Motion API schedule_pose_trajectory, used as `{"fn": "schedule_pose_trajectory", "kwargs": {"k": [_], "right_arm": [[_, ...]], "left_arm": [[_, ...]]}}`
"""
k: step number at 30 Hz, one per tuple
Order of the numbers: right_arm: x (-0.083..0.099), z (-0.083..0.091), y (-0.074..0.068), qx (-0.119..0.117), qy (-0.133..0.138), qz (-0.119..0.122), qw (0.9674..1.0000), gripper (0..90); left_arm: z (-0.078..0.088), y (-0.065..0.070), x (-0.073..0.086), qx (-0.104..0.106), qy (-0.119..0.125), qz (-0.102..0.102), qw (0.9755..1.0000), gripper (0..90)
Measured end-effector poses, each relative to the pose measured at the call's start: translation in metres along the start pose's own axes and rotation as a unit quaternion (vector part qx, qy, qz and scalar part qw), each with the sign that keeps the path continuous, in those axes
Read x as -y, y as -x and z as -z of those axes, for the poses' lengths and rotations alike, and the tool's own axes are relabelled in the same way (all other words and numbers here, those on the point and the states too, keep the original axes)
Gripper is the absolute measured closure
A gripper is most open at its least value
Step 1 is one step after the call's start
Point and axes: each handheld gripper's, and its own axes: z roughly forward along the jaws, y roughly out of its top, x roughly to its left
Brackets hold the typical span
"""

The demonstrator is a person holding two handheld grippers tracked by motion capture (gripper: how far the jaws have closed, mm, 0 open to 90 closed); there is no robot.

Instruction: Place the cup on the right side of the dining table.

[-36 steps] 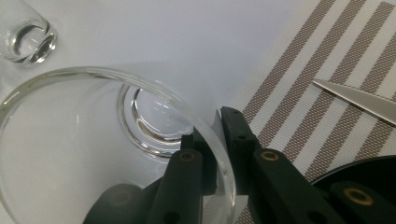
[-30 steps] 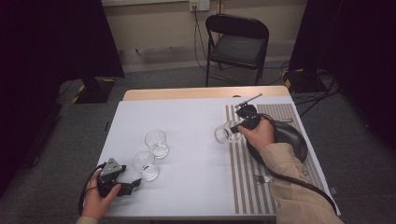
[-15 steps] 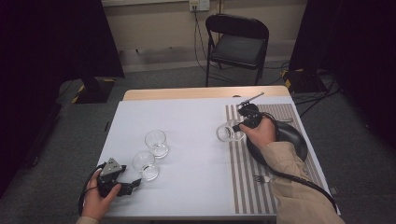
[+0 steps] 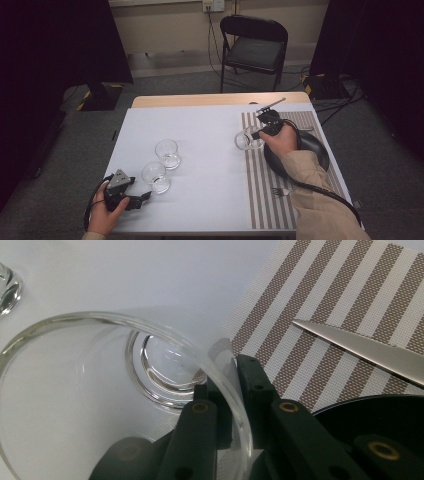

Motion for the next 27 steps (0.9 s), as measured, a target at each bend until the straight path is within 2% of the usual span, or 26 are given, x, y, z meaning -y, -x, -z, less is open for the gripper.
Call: {"fn": "schedule_pose_trajectory", "kwargs": {"k": [27], "right_arm": [[0.006,-0.013,0.015,0.022,-0.012,-0.009,0.9996,85.1]], "left_arm": [[0.0,0.0,0.0,-0.001,0.0,0.0,1.0,13.7]]}}
